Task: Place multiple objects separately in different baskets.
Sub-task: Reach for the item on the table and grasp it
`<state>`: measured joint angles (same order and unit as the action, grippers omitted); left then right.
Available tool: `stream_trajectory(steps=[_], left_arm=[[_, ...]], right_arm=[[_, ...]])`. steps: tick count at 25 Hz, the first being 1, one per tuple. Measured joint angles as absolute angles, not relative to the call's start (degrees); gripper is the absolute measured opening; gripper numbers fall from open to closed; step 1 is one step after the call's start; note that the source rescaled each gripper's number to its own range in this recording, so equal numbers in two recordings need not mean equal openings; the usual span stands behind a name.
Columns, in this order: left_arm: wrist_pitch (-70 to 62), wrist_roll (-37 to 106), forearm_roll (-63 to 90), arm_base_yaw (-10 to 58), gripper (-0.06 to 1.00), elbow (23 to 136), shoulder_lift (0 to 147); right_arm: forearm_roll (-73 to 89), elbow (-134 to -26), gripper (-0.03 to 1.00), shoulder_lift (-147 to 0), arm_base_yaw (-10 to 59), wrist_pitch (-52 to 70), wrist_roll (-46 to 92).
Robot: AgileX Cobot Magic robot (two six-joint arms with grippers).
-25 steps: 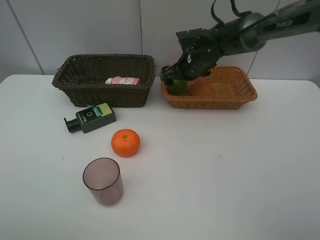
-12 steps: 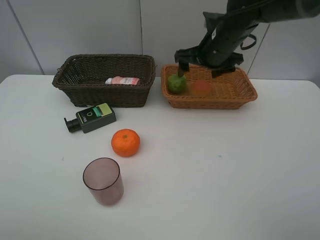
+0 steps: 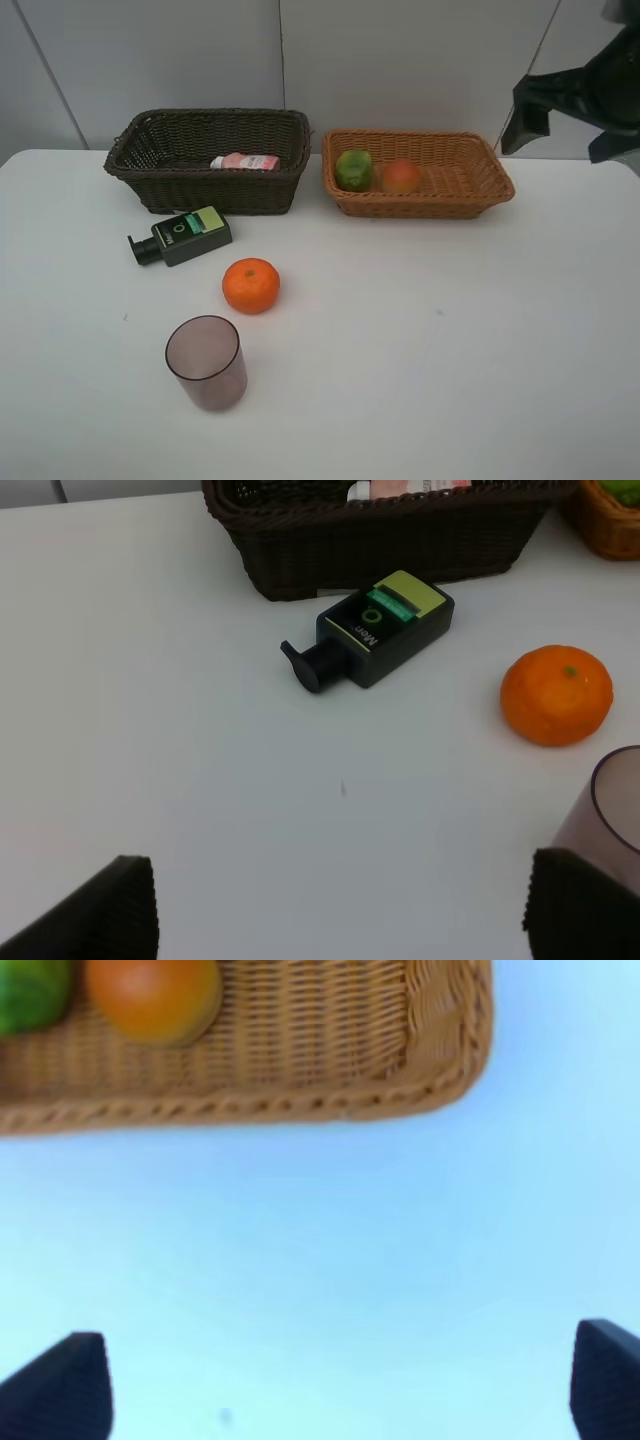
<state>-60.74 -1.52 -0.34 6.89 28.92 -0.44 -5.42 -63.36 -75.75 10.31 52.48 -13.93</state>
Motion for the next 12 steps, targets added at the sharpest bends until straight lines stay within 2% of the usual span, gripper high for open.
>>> stream_trajectory(steps=[5,12], left_arm=[[-60.74,-1.52,-0.34,6.89,0.95,28.92,-0.44],[-60.74,-1.52,-0.34,6.89,0.95,28.92,-0.44]], right_arm=[[-4.53,-63.36,1.0,-61.0,10.31,59.64,-11.09],[-5.26,-62.91,1.0,-46.16,10.31,60.77,-11.04]])
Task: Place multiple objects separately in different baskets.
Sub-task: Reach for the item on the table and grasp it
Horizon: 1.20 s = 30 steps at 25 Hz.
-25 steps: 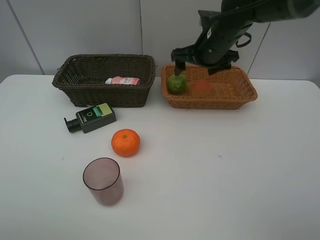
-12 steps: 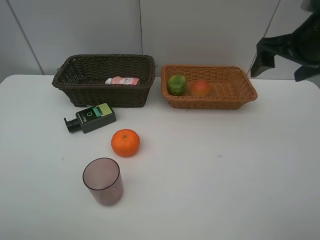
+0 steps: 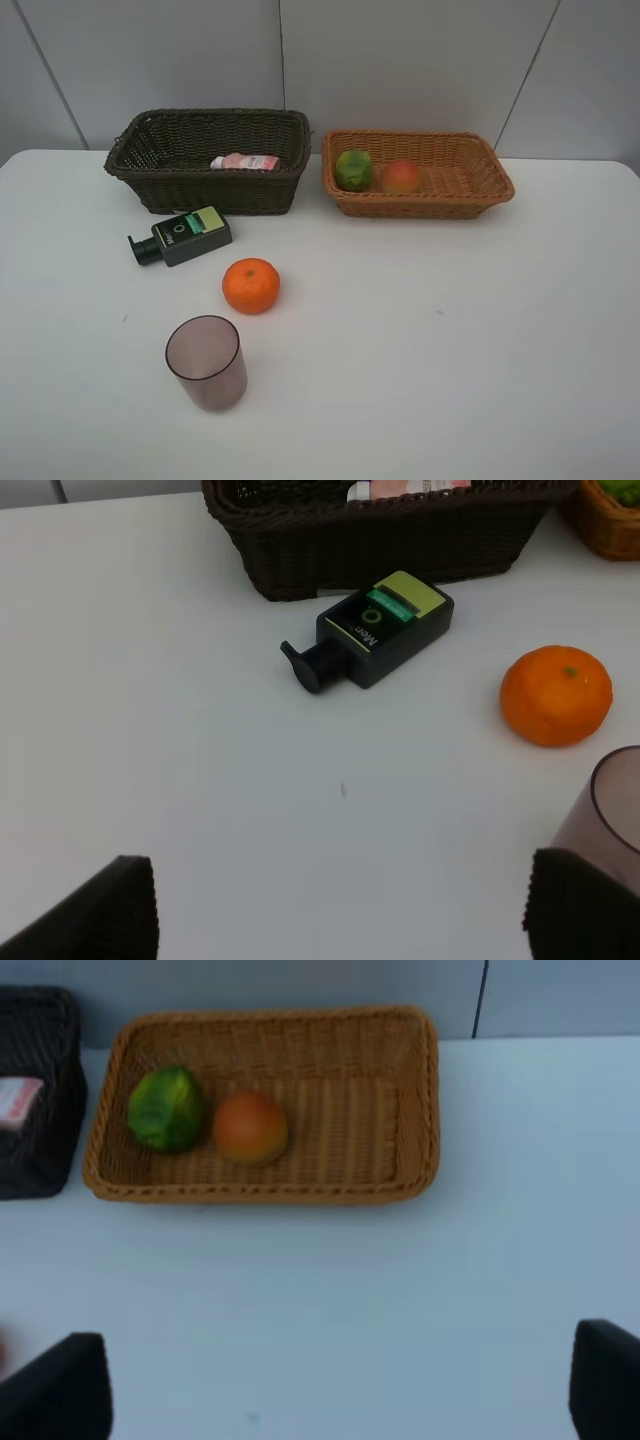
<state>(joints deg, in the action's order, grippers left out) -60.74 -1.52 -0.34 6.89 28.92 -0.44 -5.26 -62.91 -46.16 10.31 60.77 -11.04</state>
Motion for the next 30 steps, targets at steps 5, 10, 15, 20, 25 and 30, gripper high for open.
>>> stream_trajectory(steps=[5,10,15,20,25,30], left_arm=[[-60.74,-1.52,-0.34,6.89,0.95,28.92,-0.44],[-60.74,-1.52,-0.34,6.89,0.95,28.92,-0.44],[-60.74,-1.52,-0.34,6.89,0.95,28.92,-0.44],[-60.74,-1.52,-0.34,6.89,0.95,28.92,-0.44],[-60.74,-1.52,-0.34,6.89,0.95,28.92,-0.44],[-60.74,-1.52,-0.34,6.89,0.95,28.92,-0.44]], right_arm=[[-7.35,-56.61,1.0,-33.84,10.31,59.3,-11.04],[-7.55,-47.92,1.0,-19.86,10.31,59.1,-11.04],[-7.75,-39.76,1.0,-8.73,10.31,58.56,-11.04],[-6.4,-32.66,1.0,-1.04,10.31,58.31,-11.04],[-6.25,-30.59,1.0,0.25,10.31,59.94,-9.95],[-3.74,-30.0,1.0,0.22,10.31,60.66,-5.23]])
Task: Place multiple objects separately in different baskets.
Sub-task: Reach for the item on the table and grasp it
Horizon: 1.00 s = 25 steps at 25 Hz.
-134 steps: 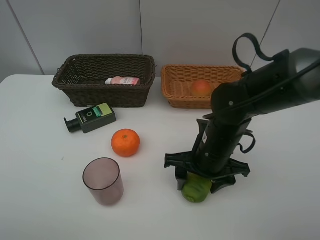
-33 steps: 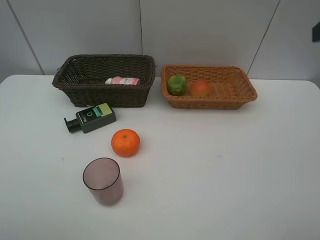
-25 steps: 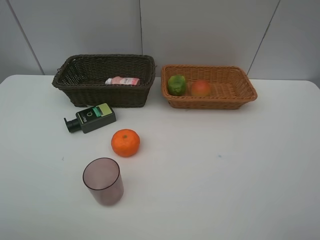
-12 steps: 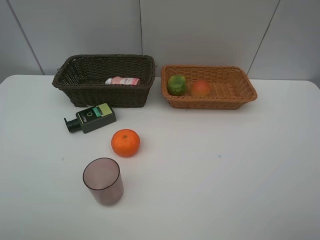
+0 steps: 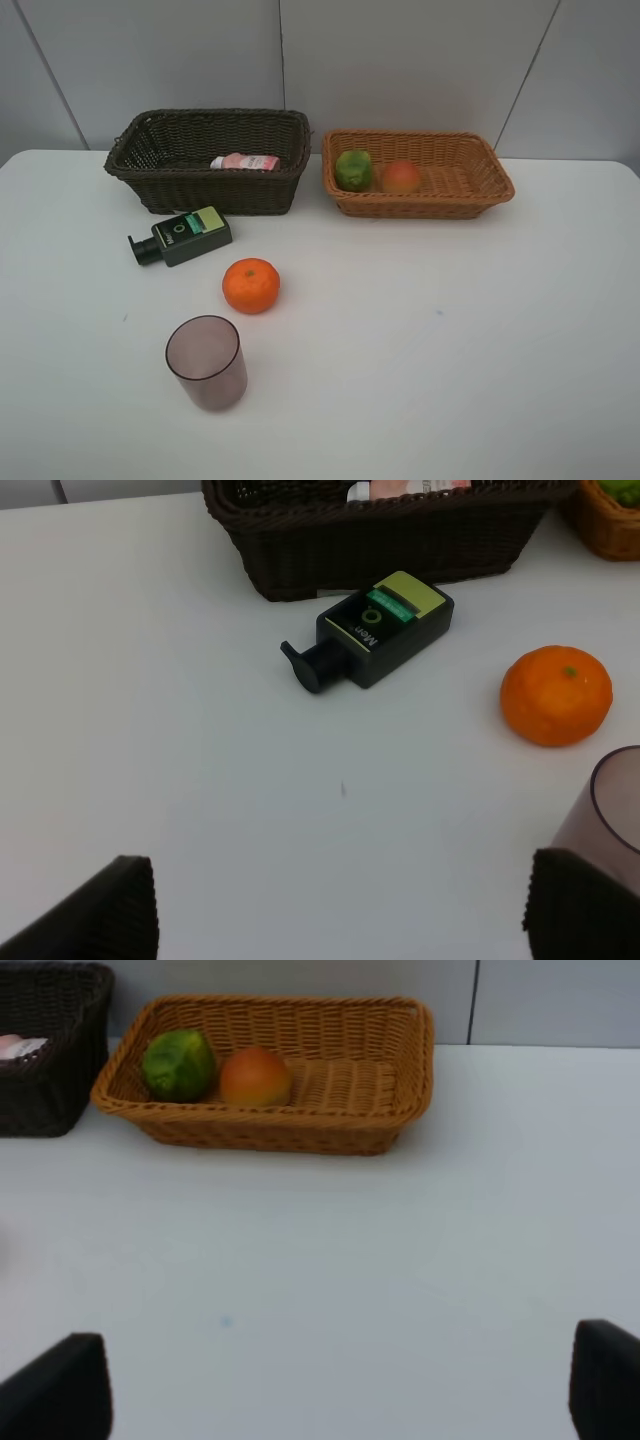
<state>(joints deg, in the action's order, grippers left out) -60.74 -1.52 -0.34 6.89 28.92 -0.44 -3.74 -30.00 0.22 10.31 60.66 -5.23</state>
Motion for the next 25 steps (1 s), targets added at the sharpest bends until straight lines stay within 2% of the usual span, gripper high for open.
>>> stream_trajectory(steps=[4,12,25], left_arm=[[-60.74,-1.52,-0.34,6.89,0.95,28.92,-0.44],[-60.74,-1.52,-0.34,6.89,0.95,28.92,-0.44],[-60.74,-1.52,-0.34,6.89,0.95,28.92,-0.44]], right_arm=[[-3.23,-29.9,1.0,0.22,8.81,60.66,-4.7],[-3.23,-29.9,1.0,0.22,0.38,60.66,-4.7],[-3.23,-29.9,1.0,0.22,-0.07,60.66,-4.7]])
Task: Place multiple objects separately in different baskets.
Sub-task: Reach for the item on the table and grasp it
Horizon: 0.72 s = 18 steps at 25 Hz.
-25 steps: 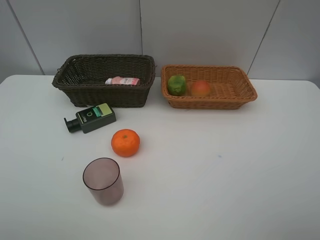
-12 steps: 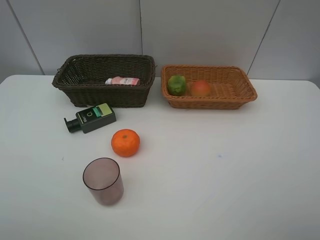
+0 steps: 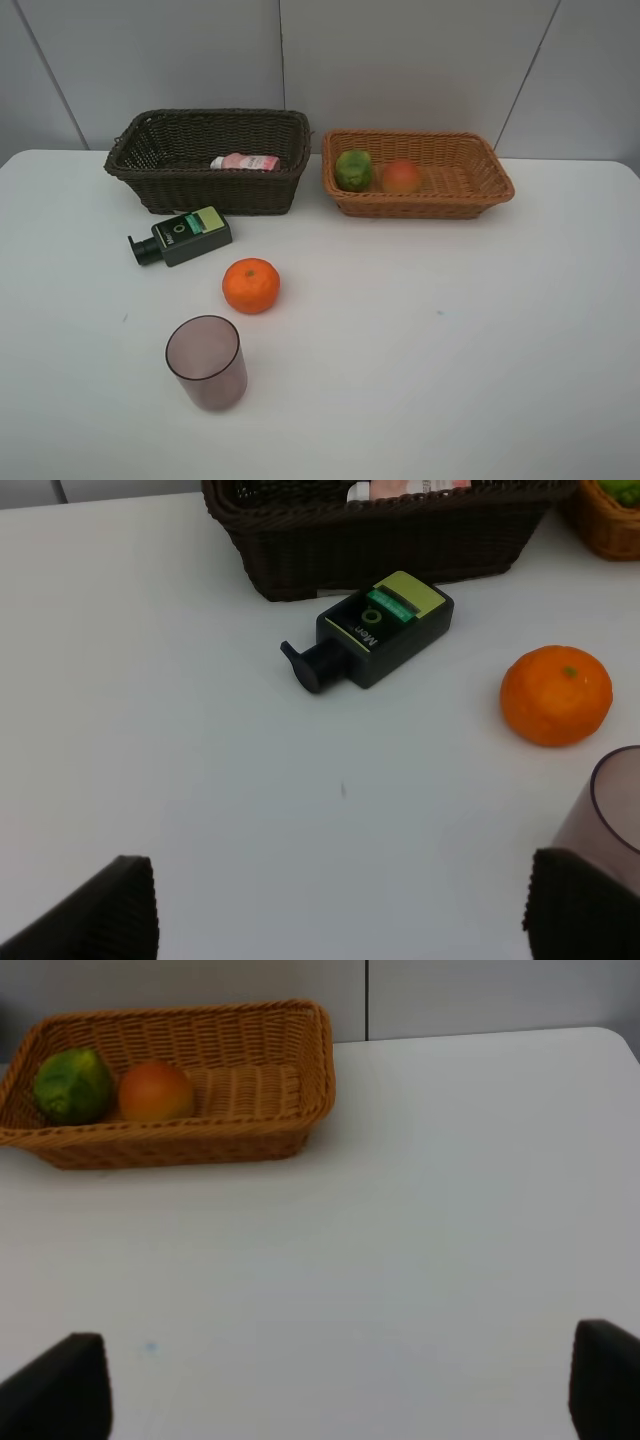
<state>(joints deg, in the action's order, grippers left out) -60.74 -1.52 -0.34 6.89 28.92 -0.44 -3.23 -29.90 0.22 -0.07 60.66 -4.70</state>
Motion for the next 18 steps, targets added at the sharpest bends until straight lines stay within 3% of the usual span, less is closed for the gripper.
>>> stream_trajectory(steps=[18], left_arm=[[-60.74,-1.52,-0.34,6.89,0.95,28.92,-0.44]], right_arm=[[-3.23,-29.9,1.0,0.22,-0.07,60.66,-4.7]])
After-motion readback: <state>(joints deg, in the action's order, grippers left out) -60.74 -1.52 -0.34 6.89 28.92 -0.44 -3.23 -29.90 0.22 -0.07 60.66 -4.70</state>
